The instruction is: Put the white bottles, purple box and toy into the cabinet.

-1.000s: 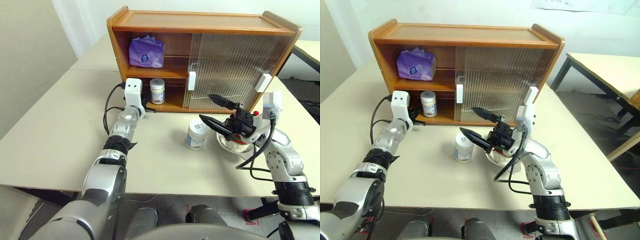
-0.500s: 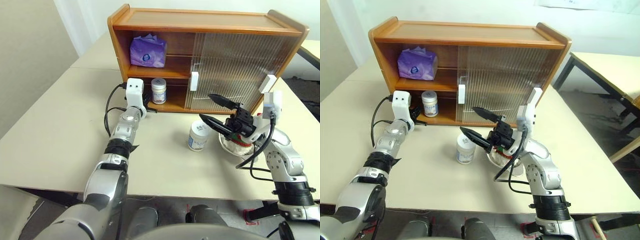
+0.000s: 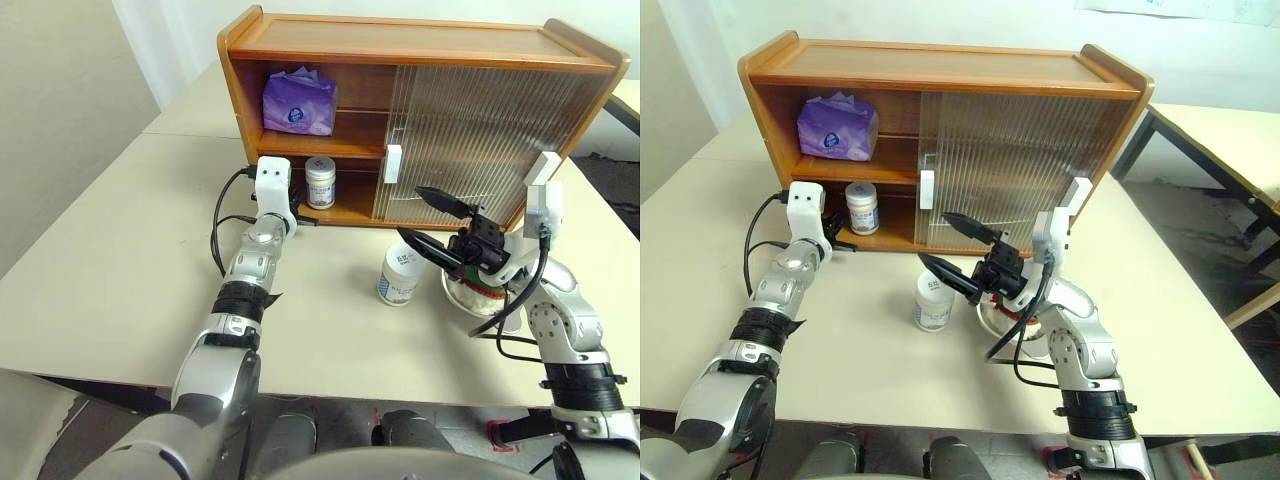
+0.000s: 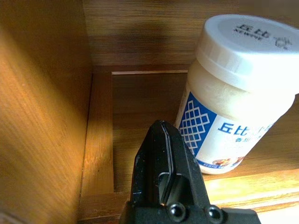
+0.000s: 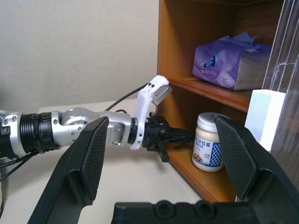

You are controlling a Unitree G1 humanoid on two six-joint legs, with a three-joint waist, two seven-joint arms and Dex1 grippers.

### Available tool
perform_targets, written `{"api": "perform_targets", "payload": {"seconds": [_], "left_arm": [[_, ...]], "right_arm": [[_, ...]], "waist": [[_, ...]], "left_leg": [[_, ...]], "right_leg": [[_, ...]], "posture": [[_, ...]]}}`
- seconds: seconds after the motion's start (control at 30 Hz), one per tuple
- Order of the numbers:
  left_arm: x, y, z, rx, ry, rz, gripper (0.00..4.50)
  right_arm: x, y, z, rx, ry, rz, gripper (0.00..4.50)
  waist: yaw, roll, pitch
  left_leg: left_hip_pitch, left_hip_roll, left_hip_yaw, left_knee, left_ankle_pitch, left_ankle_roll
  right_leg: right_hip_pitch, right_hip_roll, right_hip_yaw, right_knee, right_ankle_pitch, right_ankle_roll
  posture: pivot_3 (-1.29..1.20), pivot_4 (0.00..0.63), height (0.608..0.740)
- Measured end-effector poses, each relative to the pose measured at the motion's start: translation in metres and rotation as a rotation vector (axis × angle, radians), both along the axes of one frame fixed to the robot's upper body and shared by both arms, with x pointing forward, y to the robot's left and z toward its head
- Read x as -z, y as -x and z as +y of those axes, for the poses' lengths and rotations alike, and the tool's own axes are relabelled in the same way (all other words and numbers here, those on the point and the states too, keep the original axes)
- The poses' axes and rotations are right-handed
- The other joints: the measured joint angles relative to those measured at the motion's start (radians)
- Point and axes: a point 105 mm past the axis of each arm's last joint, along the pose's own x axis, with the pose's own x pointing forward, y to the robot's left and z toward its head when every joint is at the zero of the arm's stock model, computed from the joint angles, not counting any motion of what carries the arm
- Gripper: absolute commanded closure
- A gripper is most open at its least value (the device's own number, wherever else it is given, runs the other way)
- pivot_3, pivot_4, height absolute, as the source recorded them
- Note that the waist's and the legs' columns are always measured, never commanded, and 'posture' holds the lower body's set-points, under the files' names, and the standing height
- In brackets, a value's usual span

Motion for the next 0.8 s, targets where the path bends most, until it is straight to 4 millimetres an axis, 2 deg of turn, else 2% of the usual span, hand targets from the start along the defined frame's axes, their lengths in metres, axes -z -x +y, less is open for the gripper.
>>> {"api": "perform_targets", "payload": {"seconds": [0.27, 0.57, 0.8], "left_arm": [[-0.013, 0.001, -0.01, 0.016, -0.016, -0.077, 4.47], [-0.014, -0.001, -0.01, 0.019, -0.019, -0.082, 4.47], [-0.006, -0.002, -0.022, 0.067, -0.009, -0.045, 4.47]], "right_arm": [[0.0, 0.0, 0.0, -0.003, -0.002, -0.007, 0.0], [0.001, 0.0, 0.0, -0.004, -0.002, -0.007, 0.0], [0.0, 0.0, 0.0, 0.002, -0.003, -0.005, 0.0]], "waist": [[-0.025, 0.0, 0.0], [-0.04, 0.0, 0.0], [-0.042, 0.0, 0.0]], "left_leg": [[0.004, 0.0, 0.0, 0.0, 0.0, 0.0], [0.004, 0.001, 0.0, 0.0, 0.0, 0.0], [0.004, 0.001, 0.0, 0.0, 0.0, 0.0]], "right_leg": [[0.003, 0.001, 0.0, 0.001, -0.003, 0.006], [0.003, 0.001, 0.0, 0.001, -0.002, 0.004], [0.003, 0.001, 0.0, 0.001, -0.002, 0.004]], "posture": [[-0.09, 0.0, 0.74], [-0.1, 0.0, 0.74], [-0.11, 0.0, 0.74]]}}
